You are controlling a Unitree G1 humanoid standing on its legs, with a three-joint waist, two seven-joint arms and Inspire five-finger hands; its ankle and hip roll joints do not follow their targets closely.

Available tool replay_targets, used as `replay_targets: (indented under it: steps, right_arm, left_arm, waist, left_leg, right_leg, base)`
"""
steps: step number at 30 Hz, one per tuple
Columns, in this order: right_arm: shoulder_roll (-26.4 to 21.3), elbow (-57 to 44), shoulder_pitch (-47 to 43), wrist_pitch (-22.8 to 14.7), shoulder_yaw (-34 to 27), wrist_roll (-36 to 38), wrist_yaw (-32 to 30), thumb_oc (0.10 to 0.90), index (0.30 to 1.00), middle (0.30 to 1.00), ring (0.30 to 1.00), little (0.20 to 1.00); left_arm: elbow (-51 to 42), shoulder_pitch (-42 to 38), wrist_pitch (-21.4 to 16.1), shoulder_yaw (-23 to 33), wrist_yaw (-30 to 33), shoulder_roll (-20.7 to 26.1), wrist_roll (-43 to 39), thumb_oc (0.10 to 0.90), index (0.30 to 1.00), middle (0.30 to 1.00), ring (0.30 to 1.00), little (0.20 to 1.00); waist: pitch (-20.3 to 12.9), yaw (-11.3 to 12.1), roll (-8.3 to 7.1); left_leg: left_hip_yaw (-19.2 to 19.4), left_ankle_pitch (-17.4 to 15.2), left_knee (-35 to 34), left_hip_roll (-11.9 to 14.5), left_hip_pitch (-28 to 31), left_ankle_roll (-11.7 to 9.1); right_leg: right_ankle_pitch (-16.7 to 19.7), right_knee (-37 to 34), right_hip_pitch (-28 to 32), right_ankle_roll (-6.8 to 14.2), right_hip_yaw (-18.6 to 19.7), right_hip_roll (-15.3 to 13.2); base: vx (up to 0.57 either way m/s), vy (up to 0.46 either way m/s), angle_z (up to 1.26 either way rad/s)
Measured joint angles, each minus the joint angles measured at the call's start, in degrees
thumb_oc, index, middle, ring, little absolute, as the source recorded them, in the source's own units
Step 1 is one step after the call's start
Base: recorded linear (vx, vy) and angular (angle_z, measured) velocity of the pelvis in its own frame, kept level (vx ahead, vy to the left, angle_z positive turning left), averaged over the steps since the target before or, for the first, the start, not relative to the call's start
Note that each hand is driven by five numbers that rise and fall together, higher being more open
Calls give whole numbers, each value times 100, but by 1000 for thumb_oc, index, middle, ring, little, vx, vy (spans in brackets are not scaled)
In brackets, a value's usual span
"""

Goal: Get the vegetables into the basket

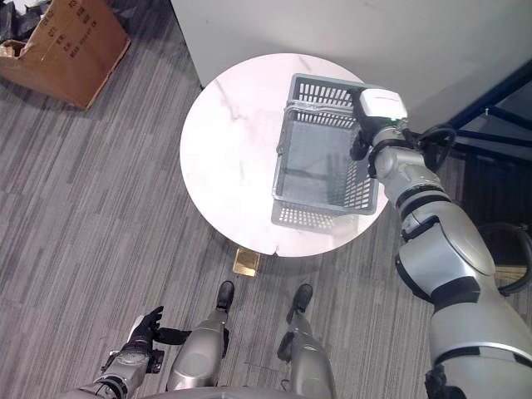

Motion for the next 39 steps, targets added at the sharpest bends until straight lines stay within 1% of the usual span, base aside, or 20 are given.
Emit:
replay_targets:
  steps: [4, 9, 17, 20, 21, 22, 24, 25, 26, 28, 30, 31, 32, 33, 34, 35, 36, 37, 38, 39]
  right_arm:
    - [-178, 164, -4, -26, -6, -10, 0, 400, 300, 300, 300, 300]
    - [-437, 177, 15, -3, -54, -27, 0, 400, 300, 300, 300, 300]
    - [-421, -103, 138, 8, -63, -32, 21, 400, 300, 300, 300, 300]
    - [-345, -295, 210, 90, -92, 20, 34, 400, 300, 300, 300, 300]
    - [-321, -463, 294, 96, -120, 35, 36, 400, 300, 300, 300, 300]
    - [-324, -850, 465, 74, -119, 120, 56, 400, 300, 300, 300, 300]
    - [-432, -1920, 808, 239, -173, 179, 170, 400, 300, 300, 300, 300]
    - [-416, -2114, 898, 116, -171, 200, 162, 400, 300, 300, 300, 300]
    - [-436, -2511, 1049, 32, -173, 231, 176, 400, 300, 300, 300, 300]
    - [-505, -2970, 1216, 68, -176, 233, 230, 400, 300, 300, 300, 300]
    - [-522, -3414, 1397, -33, -158, 232, 344, 400, 300, 300, 300, 300]
    - [-599, -3676, 1513, -25, -152, 230, 463, 400, 300, 300, 300, 300]
    - [-651, -3921, 1662, -41, -152, 229, 547, 400, 300, 300, 300, 300]
    - [-748, -4242, 1882, -54, -170, 237, 631, 400, 300, 300, 300, 300]
    - [-873, -4548, 2079, -50, -172, 241, 714, 400, 300, 300, 300, 300]
    - [-966, -4957, 2395, -41, -353, 268, 814, 400, 300, 300, 300, 300]
    - [-1022, -5538, 2960, -107, -611, 445, 901, 400, 300, 300, 300, 300]
    - [-1010, -5903, 3323, -244, -683, 554, 936, 400, 300, 300, 300, 300]
    - [-1066, -6235, 3681, -301, -794, 719, 1088, 400, 300, 300, 300, 300]
    - [-1139, -6459, 3917, -311, -862, 850, 1217, 400, 300, 300, 300, 300]
  left_arm:
    - [-9, -3, -9, -129, -5, -9, 1, 900, 1000, 1000, 1000, 1000]
    - [-9, -1, 19, -165, -13, -29, 10, 900, 1000, 1000, 1000, 1000]
    - [-92, -12, 56, -198, -32, -78, 35, 900, 1000, 1000, 1000, 1000]
    - [-96, -13, 74, -202, -33, -86, 38, 900, 1000, 1000, 1000, 1000]
    - [-87, -11, 88, -200, -37, -86, 41, 900, 1000, 1000, 1000, 1000]
    - [-92, -10, 90, -195, -44, -81, 43, 900, 1000, 1000, 1000, 1000]
    - [-96, 36, 101, -91, -59, -83, 43, 900, 1000, 1000, 1000, 1000]
    - [-82, 45, 124, -93, -58, -82, 43, 900, 1000, 1000, 1000, 1000]
    - [-82, 46, 162, -78, -62, -81, 47, 900, 1000, 1000, 1000, 1000]
    - [-100, 53, 190, 33, -74, -88, 75, 900, 1000, 1000, 1000, 1000]
    - [-96, 85, 197, 87, -74, -66, 155, 900, 1000, 1000, 1000, 1000]
    - [-80, 105, 205, 230, -105, -69, 167, 900, 1000, 1000, 1000, 1000]
    - [-67, 167, 214, 332, -105, -55, 170, 900, 1000, 1000, 1000, 1000]
    - [-53, 216, 248, 379, -110, -2, 216, 900, 1000, 1000, 1000, 1000]
    - [-42, 253, 274, 455, -117, 20, 272, 900, 1000, 1000, 1000, 1000]
    - [-35, 299, 291, 593, -138, 27, 305, 900, 1000, 1000, 1000, 1000]
    - [-40, 462, 315, 765, -180, 44, 381, 900, 1000, 1000, 1000, 1000]
    - [-37, 634, 319, 805, -197, 80, 379, 900, 1000, 1000, 1000, 1000]
    - [24, 700, 355, 810, -227, 116, 391, 900, 1000, 1000, 1000, 1000]
    - [25, 782, 374, 813, -248, 122, 438, 900, 1000, 1000, 1000, 1000]
  waist:
    - [23, 22, 40]
    - [46, 0, 92]
    - [45, -18, 96]
    - [44, -37, 97]
    - [44, -45, 97]
    - [41, -66, 93]
    - [41, -142, 92]
    - [37, -177, 90]
    - [36, -215, 87]
    - [32, -243, 81]
    - [0, -290, 27]
    - [-12, -324, 7]
    - [-42, -318, -42]
    - [-104, -373, -140]
    - [-134, -393, -187]
    - [-157, -396, -224]
    - [-218, -434, -289]
    - [-348, -515, -351]
    - [-514, -627, -405]
    - [-623, -656, -412]
  left_leg:
    - [-26, 5, 22, -23, -44, 4]
    - [-14, 24, 23, -65, -108, 26]
    - [47, 24, 22, -78, -39, 26]
    - [89, 24, 22, -90, 25, 25]
    - [117, 24, 18, -84, 72, 25]
    - [161, 22, 3, -70, 169, 23]
    - [180, 25, -62, -61, 310, 21]
    - [192, 26, -73, -54, 373, 19]
    - [225, 20, -91, -50, 453, 14]
    - [233, 25, -131, -44, 536, 14]
    - [290, 27, -158, -40, 645, 13]
    - [292, 28, -172, -42, 712, 15]
    - [323, 27, -192, -40, 790, 15]
    - [355, 21, -217, 0, 891, 9]
    - [356, 19, -230, 2, 956, 7]
    - [391, 20, -290, 3, 1086, 7]
    - [460, 18, -370, 33, 1298, 4]
    - [505, -8, -391, 41, 1382, 3]
    - [556, -19, -398, 35, 1428, 3]
    - [598, -21, -413, 31, 1452, 6]
  right_leg:
    - [-1, 0, -12, -2, -37, -27]
    - [9, 0, -81, -3, -25, -64]
    - [36, 1, -71, -18, 75, -56]
    - [48, 2, -35, -24, 115, -23]
    - [51, 1, 5, -26, 140, -22]
    - [53, 2, 71, -30, 173, -24]
    - [53, 2, 173, -29, 206, 17]
    - [53, 1, 219, -29, 220, 16]
    - [51, 1, 272, -28, 247, 25]
    - [50, 1, 338, -27, 252, 34]
    - [50, 1, 399, -26, 301, 34]
    - [49, 2, 455, -25, 300, 39]
    - [48, 1, 512, -24, 327, 46]
    - [40, 1, 578, -16, 360, 46]
    - [31, 1, 640, -13, 359, 56]
    - [19, 1, 721, -9, 382, 75]
    - [-19, 1, 869, -6, 414, 83]
    - [-47, -1, 923, 6, 465, 89]
    - [-50, 0, 938, 10, 517, 90]
    - [-51, 0, 939, 13, 540, 90]
  base:
    - [2, 3, 6]
    - [0, 0, 0]
    - [4, 5, -6]
    - [8, 2, -8]
    - [41, 3, -11]
    - [31, 3, -12]
    - [33, 4, -10]
    - [67, 2, -11]
    - [62, 1, -9]
    - [50, 0, -6]
    - [48, 0, -9]
    - [71, 1, -9]
    - [61, 4, -11]
    - [99, 10, -11]
    - [53, 12, -10]
    - [56, 12, -12]
    - [28, 12, -22]
    - [27, 13, -26]
    - [16, 12, -22]
    - [11, 13, -20]
